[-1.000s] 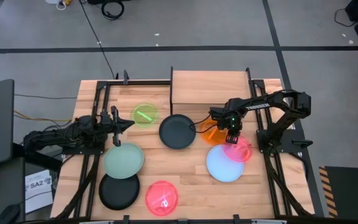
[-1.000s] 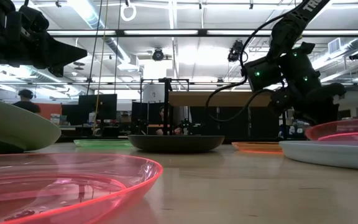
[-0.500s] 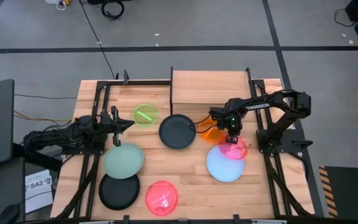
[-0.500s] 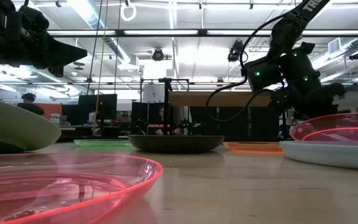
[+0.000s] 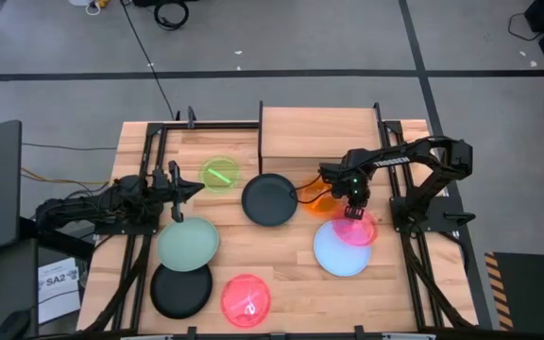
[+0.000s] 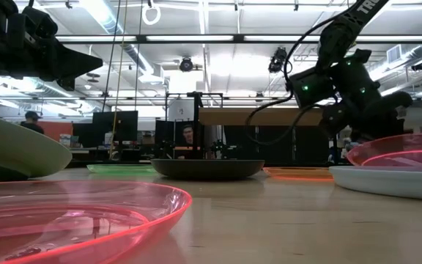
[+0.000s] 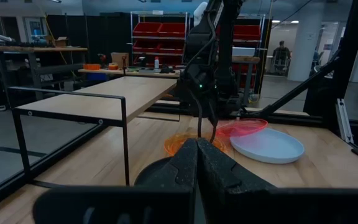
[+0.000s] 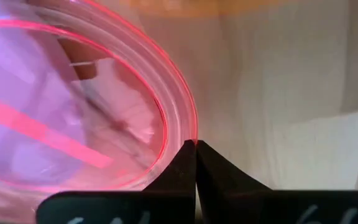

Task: Place and stack plates onto a shelf
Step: Put the right pink plate on the shelf, then put the left blue plate on the shelf

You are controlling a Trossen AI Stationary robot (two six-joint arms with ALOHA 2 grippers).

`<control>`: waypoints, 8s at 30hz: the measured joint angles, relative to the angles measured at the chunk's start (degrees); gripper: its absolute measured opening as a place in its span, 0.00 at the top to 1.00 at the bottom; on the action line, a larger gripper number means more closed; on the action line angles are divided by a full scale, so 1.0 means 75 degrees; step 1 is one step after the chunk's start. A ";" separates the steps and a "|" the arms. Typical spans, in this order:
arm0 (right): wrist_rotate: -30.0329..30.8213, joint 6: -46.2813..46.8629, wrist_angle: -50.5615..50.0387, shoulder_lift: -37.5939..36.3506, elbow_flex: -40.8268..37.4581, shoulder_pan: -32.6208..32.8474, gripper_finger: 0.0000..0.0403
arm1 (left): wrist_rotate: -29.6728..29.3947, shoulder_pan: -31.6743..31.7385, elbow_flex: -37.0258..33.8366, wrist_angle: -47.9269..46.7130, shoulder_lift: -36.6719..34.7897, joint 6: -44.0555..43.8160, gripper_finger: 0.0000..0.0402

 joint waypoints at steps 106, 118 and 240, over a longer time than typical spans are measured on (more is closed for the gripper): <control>0.0676 -0.1673 -0.3282 0.0187 0.6798 -0.6263 0.99 | 0.0000 0.0002 0.0000 -0.0005 -0.0001 0.0002 0.97; 0.0673 -0.1664 -0.3080 0.0184 0.6798 -0.6263 0.95 | 0.0000 0.0001 0.0000 -0.0005 -0.0002 0.0001 0.97; 0.0557 -0.1662 -0.1093 0.0175 0.6798 0.0394 0.63 | 0.1305 0.0009 0.4639 -0.9117 0.7156 -0.2996 0.63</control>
